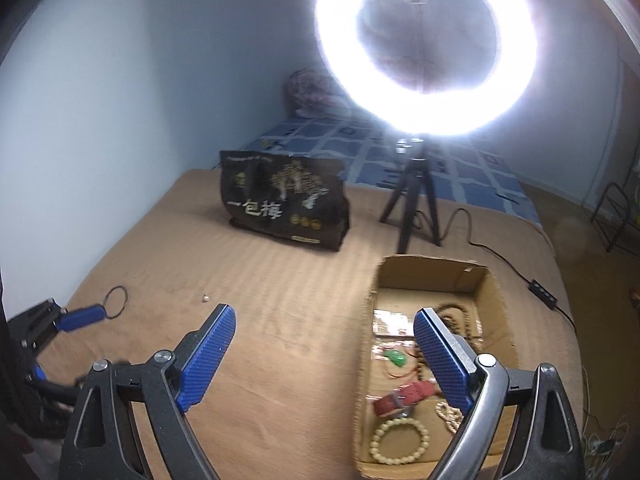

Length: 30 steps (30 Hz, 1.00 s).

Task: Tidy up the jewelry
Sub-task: 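Move the left tool to the blue bangle while the right tool approaches the pearl earring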

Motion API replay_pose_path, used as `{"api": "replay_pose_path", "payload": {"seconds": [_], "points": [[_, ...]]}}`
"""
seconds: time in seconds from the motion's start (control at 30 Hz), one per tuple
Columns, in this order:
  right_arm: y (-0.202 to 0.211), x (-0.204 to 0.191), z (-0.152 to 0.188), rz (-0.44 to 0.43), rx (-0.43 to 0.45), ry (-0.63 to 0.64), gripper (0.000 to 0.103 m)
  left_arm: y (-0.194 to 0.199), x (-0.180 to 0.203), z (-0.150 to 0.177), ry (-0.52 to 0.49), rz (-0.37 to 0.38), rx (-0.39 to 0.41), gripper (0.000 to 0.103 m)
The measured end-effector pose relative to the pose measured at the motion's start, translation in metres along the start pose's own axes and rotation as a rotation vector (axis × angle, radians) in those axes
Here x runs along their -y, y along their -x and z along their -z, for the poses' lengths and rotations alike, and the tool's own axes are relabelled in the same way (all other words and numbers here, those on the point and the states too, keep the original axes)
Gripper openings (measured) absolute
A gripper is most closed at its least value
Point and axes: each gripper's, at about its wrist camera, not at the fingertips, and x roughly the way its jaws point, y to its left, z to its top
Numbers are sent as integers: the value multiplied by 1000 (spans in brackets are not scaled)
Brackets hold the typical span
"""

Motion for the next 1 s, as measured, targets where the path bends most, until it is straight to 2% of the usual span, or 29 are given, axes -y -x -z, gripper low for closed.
{"api": "replay_pose_path", "payload": {"seconds": [0.27, 0.47, 0.67, 1.0], "points": [[-41, -41, 7, -67, 1, 42, 92, -3, -97, 40, 177, -100, -57, 81], [-75, -74, 13, -137, -6, 111, 92, -12, -154, 70, 313, -123, -85, 82], [-115, -104, 19, -154, -55, 186, 92, -32, -170, 82, 315, -148, -116, 82], [-169, -128, 27, -160, -140, 241, 92, -78, -180, 81, 330, -180, -169, 82]]}}
